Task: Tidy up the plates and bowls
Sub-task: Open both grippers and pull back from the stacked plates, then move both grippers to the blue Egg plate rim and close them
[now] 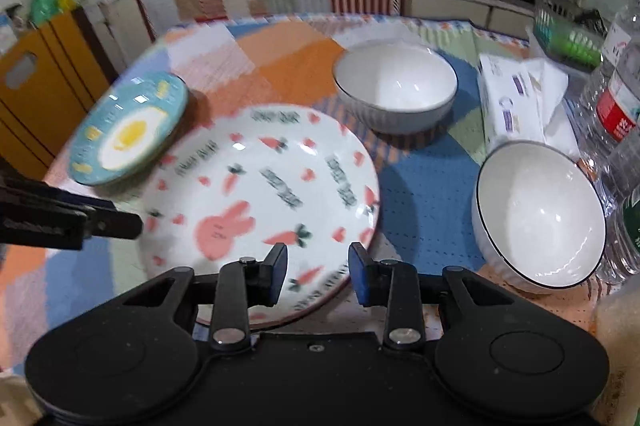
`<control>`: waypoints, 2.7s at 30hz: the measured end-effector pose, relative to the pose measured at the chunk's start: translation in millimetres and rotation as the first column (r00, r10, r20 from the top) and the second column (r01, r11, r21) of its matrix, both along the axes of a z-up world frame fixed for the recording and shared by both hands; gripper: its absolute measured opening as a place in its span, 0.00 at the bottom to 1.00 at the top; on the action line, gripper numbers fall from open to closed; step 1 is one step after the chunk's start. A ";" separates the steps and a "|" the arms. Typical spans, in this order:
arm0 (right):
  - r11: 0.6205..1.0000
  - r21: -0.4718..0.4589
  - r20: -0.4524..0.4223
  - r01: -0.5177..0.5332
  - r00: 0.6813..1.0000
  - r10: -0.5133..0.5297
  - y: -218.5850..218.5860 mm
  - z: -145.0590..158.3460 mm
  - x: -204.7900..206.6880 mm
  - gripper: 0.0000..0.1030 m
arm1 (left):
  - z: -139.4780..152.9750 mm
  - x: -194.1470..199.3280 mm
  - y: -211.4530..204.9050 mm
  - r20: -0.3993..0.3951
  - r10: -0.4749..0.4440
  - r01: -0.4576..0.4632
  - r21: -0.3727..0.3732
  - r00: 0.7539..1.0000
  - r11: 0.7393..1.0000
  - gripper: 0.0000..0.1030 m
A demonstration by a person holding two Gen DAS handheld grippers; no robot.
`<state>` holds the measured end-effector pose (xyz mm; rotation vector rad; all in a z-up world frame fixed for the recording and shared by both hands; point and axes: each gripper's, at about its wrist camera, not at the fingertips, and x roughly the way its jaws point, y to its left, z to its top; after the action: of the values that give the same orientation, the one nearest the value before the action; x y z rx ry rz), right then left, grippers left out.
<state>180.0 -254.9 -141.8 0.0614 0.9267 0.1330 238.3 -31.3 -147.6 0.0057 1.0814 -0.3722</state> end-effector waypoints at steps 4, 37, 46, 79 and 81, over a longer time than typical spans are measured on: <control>0.999 0.014 0.046 -0.046 0.998 0.045 11.4 17.8 -15.2 0.38 | 13.3 -12.5 14.3 0.019 0.009 -0.009 -0.001 1.000 1.000 0.38; 0.939 0.017 0.245 -0.343 0.912 0.329 120.8 112.8 -32.7 0.68 | 104.2 -31.3 107.9 0.170 -0.066 0.042 0.145 0.983 0.989 0.73; 0.906 -0.009 0.242 -0.423 0.878 0.413 144.5 111.2 30.3 0.79 | 89.1 2.9 123.8 0.262 -0.076 0.025 0.195 0.962 0.980 0.81; 0.956 0.228 0.036 -0.187 0.982 0.183 112.3 -41.5 175.5 0.66 | -56.0 119.2 171.3 0.055 0.163 -0.164 0.026 0.985 0.986 0.69; 0.958 0.215 0.023 -0.187 0.982 0.187 114.9 -51.3 181.0 0.62 | -65.8 119.7 176.2 0.044 0.180 -0.182 0.041 0.983 0.982 0.58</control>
<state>360.9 -140.0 -193.1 0.1756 0.9122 0.4101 358.0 144.9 -213.4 -0.0447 1.0416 -0.1827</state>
